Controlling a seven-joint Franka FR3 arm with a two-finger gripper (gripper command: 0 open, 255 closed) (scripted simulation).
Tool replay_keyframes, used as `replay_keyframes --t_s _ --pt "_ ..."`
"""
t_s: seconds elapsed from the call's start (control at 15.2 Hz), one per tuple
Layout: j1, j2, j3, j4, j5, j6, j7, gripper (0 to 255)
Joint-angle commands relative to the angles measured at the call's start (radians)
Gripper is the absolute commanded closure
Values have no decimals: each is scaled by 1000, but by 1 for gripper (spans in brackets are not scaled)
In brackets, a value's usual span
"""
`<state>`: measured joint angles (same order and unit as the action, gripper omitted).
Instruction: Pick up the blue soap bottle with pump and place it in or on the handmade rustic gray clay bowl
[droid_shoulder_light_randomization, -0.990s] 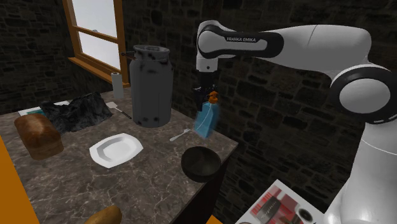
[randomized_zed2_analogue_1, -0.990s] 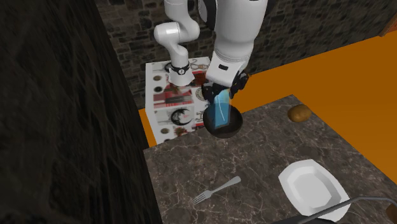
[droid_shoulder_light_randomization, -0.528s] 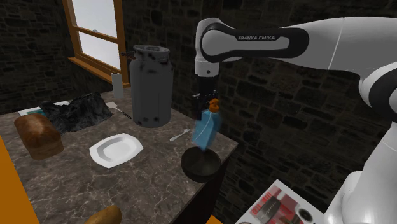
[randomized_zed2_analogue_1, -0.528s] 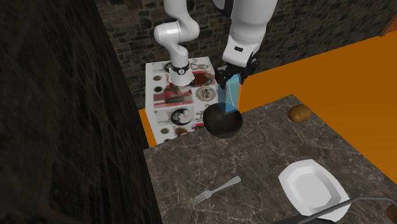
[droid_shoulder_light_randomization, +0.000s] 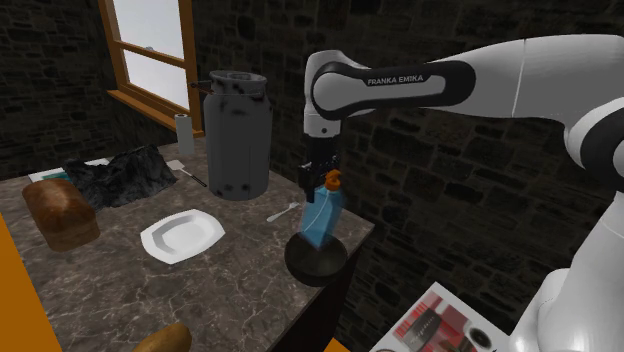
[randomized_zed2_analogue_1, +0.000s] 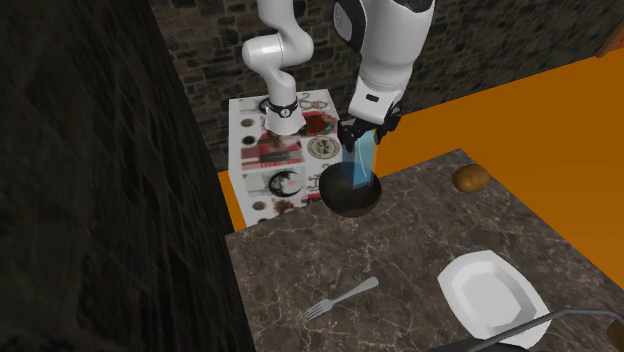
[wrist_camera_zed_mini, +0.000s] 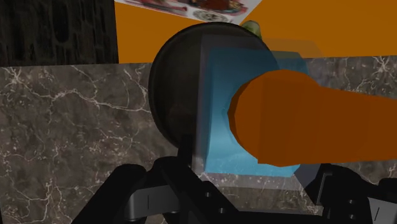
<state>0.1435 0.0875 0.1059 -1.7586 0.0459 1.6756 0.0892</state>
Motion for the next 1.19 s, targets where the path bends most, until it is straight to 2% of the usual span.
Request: replay_keyframes --t_s 0.0,0.46,0.99,1.06,1.12 --pt "-1 -2 0 -30 0 29 -2 255" --pt "0 14 0 -104 -1 118 -5 255" --pt "0 14 0 -104 -1 118 -5 255" --pt "0 14 0 -104 -1 118 -5 0" --pt "0 14 0 -104 -1 118 -5 0"
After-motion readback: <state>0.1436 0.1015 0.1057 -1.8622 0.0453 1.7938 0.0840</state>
